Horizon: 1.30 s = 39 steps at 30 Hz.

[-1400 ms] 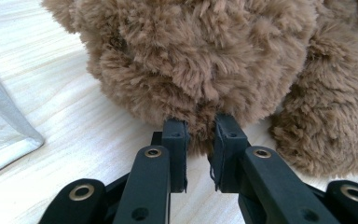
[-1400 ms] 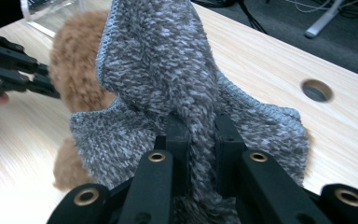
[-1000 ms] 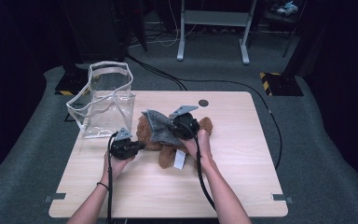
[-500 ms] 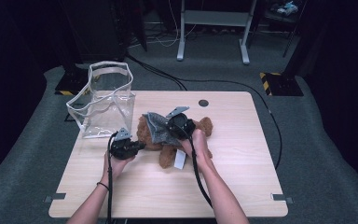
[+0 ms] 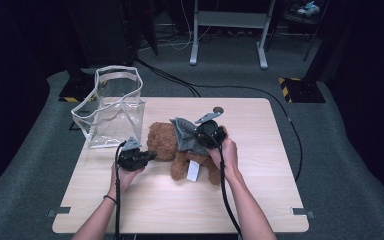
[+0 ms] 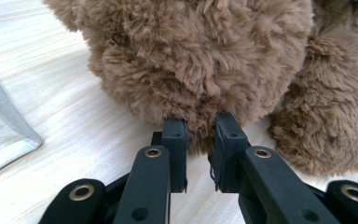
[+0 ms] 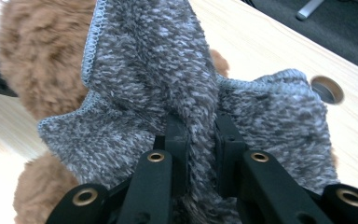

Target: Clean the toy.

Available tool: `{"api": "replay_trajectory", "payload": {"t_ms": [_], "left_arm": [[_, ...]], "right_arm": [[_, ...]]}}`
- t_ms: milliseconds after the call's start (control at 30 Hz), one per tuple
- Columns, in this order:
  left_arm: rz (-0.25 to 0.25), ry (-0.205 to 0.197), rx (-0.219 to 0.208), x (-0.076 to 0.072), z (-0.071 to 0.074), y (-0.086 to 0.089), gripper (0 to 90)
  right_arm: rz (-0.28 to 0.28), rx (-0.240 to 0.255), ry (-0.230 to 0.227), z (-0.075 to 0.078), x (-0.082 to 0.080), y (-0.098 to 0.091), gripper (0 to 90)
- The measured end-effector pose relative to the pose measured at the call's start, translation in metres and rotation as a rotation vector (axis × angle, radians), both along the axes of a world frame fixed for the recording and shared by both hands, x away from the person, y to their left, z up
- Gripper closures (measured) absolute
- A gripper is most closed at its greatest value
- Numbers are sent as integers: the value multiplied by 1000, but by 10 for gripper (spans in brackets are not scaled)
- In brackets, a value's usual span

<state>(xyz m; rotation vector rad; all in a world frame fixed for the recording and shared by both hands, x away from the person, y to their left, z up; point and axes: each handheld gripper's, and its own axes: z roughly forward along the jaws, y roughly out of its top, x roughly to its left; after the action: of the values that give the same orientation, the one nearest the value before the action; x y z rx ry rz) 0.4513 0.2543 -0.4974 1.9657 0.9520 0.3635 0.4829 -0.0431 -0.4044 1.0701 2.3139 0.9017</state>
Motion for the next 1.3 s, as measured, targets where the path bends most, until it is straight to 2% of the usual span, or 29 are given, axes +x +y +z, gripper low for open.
{"api": "replay_trajectory", "payload": {"t_ms": [100,300,467,600,633,700,867,900,1000,1100,1133,1233,1300], "left_arm": [[0,-5,2,0,0,0,778],[-6,-5,5,0,1,-1,778],[-8,-3,-1,0,2,-1,778],[-11,-6,-2,0,2,-1,779],[-7,-9,-6,1,2,-1,780],[-8,-10,-8,1,2,-1,780],[-13,-5,-27,1,4,-5,780],[-15,-6,-30,2,4,-6,779],[-22,-7,-32,3,6,-10,779],[-31,-7,-27,4,6,-13,780],[-30,-1,-38,4,5,-14,780],[-38,-5,-37,4,5,-16,780],[-41,-6,-34,4,4,-17,781]], "right_arm": [[-10,2,2,-1,1,-11,796],[-74,16,20,-2,0,-28,797],[-130,-10,22,-3,0,-40,797],[-130,32,3,5,-3,-43,796],[-110,40,-13,8,-4,-41,796],[-78,70,-16,16,-6,-33,795],[14,79,-30,24,-8,-4,794],[23,85,-23,24,-8,2,792],[76,70,-39,21,-8,19,790],[112,75,-54,18,-11,35,786],[125,78,-61,18,-12,40,786],[144,77,-52,14,-17,54,786],[163,58,-41,10,-17,62,785]]}}
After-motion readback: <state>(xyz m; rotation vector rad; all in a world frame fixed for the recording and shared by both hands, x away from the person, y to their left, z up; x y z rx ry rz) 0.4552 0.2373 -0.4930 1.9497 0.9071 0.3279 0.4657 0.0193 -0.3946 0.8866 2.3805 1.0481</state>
